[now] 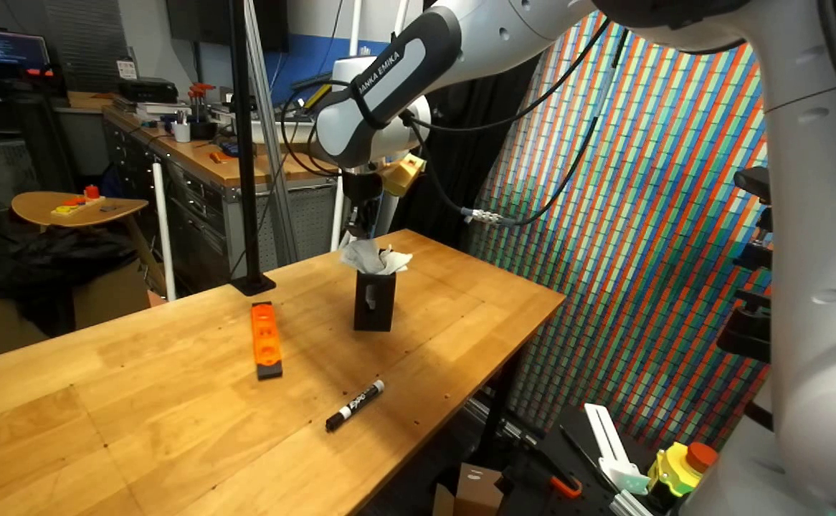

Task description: Push the box to the right, then pick the cloth and shove it in the box

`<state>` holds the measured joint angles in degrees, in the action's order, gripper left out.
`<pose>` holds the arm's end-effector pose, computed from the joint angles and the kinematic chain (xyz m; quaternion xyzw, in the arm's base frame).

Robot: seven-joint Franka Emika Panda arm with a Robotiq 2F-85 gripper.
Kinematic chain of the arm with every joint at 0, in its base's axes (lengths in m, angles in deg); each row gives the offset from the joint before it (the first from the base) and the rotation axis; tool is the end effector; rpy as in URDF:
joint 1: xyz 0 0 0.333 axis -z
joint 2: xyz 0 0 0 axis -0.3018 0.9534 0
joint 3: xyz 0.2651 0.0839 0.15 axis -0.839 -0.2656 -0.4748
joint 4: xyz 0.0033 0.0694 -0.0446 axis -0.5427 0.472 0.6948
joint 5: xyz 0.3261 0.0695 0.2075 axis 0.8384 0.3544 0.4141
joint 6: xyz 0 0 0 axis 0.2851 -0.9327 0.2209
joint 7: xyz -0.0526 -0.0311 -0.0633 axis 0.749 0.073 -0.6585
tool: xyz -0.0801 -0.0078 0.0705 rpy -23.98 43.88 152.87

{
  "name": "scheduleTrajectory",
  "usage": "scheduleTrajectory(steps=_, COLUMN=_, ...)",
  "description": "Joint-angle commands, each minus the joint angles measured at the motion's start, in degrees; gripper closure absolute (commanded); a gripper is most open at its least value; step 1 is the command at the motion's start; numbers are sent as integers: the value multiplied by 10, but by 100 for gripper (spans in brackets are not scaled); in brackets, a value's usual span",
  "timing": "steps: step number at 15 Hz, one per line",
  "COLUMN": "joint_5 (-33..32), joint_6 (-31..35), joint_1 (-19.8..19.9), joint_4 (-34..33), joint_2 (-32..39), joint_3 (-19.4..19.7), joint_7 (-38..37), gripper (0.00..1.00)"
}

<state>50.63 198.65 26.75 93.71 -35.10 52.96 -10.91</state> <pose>0.6587 -0.1207 0.3181 0.9665 0.2360 0.0066 0.1006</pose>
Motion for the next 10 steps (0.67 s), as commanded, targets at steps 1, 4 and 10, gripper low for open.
scheduleTrajectory(steps=1, joint_5=13, joint_6=4, joint_1=9, joint_4=-2, joint_2=0, joint_3=3, joint_7=5, gripper=100)
scheduleTrajectory(steps=4, joint_5=20, joint_6=2, joint_1=15, joint_4=-2, joint_2=5, joint_3=3, joint_7=3, gripper=100)
scheduleTrajectory(steps=10, joint_5=30, joint_6=-6, joint_1=24, joint_4=-7, joint_2=30, joint_3=1, joint_7=9, gripper=100)
